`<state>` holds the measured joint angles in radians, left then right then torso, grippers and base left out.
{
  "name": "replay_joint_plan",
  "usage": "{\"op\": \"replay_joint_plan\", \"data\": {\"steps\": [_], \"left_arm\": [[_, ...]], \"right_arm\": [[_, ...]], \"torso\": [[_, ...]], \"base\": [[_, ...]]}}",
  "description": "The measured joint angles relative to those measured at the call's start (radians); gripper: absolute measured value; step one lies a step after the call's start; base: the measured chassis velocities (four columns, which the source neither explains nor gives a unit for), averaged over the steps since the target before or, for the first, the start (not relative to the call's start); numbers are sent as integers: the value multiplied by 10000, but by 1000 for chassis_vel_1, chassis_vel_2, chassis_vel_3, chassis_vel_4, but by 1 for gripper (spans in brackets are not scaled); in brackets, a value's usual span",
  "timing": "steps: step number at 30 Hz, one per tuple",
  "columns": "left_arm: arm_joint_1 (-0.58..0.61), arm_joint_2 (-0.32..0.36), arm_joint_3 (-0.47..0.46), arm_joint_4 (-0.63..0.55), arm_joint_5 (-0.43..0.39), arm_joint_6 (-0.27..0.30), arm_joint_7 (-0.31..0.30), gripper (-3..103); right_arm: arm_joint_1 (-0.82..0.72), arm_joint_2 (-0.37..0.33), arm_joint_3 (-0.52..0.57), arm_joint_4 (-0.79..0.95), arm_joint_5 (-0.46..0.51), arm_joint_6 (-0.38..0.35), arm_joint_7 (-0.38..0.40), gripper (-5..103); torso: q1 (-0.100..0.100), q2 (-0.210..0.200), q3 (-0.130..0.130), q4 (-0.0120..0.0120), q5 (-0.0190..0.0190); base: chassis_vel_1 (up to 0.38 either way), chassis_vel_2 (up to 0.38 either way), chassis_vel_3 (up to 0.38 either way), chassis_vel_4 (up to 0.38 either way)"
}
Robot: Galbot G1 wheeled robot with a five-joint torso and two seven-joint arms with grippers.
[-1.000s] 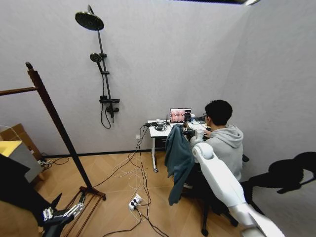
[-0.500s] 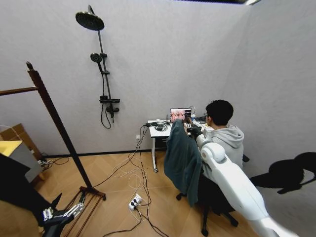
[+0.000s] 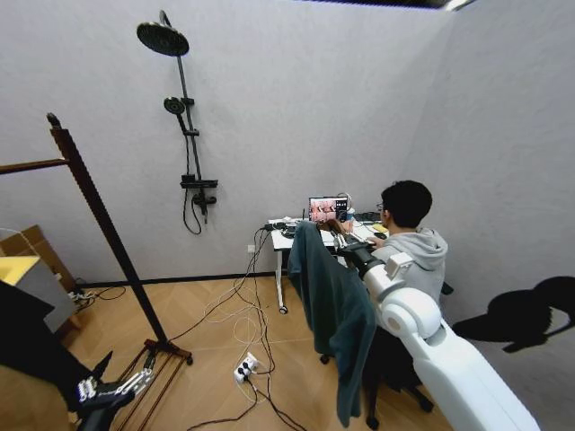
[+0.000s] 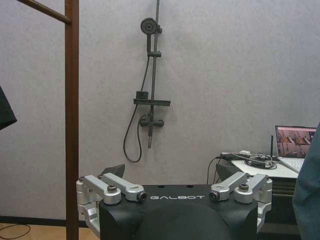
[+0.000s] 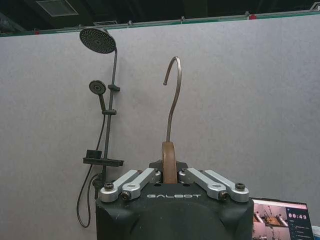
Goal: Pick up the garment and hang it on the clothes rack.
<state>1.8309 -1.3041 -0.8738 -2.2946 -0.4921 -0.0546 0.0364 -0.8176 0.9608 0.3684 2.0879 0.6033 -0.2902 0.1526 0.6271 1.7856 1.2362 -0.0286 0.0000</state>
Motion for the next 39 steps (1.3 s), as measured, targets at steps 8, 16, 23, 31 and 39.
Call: {"op": "replay_joint_plan", "data": {"steps": [8, 16, 23, 31, 39], "left_arm": [[0, 0, 0, 0, 0, -1, 0, 100], [-1, 0, 0, 0, 0, 0, 0, 100], [0, 0, 0, 0, 0, 0, 0, 100], [0, 0, 0, 0, 0, 0, 0, 100], [0, 0, 0, 0, 0, 0, 0, 100]], "right_arm": [[-614, 343, -83, -202, -376, 421, -390, 10], [-680, 385, -165, -149, -358, 519, -610, 10], [-773, 282, -214, 7, -310, 613, -597, 10], [-907, 242, -188, 113, -267, 661, -454, 10], [-1027, 127, -71, 299, -191, 665, -421, 10]], "torso": [[0, -1, 0, -3, 0], [0, -2, 0, -2, -2], [0, -2, 0, -1, 0], [0, -1, 0, -1, 1], [1, -2, 1, 0, -1]], "base": [[0, 0, 0, 0], [6, 7, 5, 9], [65, 69, 60, 63], [108, 97, 100, 98], [123, 131, 127, 113]]}}
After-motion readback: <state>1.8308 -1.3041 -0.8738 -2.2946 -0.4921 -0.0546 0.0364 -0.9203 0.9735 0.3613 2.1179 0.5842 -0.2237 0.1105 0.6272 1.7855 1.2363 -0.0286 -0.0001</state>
